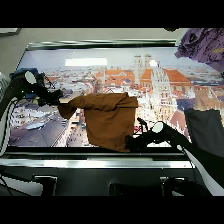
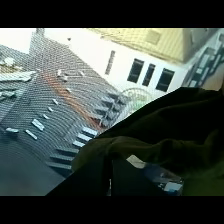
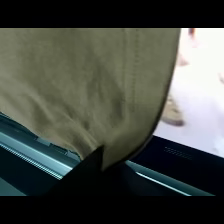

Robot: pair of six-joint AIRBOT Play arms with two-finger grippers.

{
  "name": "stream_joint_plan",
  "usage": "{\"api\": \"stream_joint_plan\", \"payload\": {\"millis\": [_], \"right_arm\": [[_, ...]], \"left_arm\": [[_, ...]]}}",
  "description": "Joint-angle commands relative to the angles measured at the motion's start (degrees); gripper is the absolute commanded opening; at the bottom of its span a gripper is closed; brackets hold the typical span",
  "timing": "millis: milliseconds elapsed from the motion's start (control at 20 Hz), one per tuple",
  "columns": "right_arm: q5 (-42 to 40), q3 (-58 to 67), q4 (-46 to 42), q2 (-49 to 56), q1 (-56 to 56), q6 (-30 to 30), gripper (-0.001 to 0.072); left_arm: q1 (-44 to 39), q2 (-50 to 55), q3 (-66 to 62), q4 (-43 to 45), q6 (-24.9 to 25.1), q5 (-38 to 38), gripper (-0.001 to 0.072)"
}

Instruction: Fold the clothes and pants, and hang the long-sleeved shirts on hangers.

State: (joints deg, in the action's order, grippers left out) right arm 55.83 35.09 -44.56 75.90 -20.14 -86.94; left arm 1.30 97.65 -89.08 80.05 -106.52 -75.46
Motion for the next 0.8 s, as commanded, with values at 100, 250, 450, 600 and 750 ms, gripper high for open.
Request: {"api": "stream_joint_plan", "payload": {"millis": [100,250,450,600,750], "right_arm": [[-1.81,10.25,-4.33,-3.78,-1.42,-0.74,0.0029],[4.39,32.96,-25.55,-5.29,-1.40,-8.41,0.0030],[12.28,64.26,-58.55,-5.29,-1.42,-17.75,0.0031],[14.93,80.81,-71.45,-5.29,-1.42,-17.88,0.0031],[14.97,87.78,-82.95,-8.61,-1.42,-21.03,0.0031]], "left_arm": [[0.66,-1.27,-2.19,0.13,2.40,-1.18,0.0016],[3.37,-3.06,-11.19,1.16,3.72,-6.38,0.0016],[8.68,-8.26,-26.84,3.15,3.67,-10.54,0.0016],[13.09,-16.79,-31.76,5.84,3.39,-9.88,0.0016],[17.07,-29.00,-30.36,13.49,2.32,-9.11,0.0016]]}}
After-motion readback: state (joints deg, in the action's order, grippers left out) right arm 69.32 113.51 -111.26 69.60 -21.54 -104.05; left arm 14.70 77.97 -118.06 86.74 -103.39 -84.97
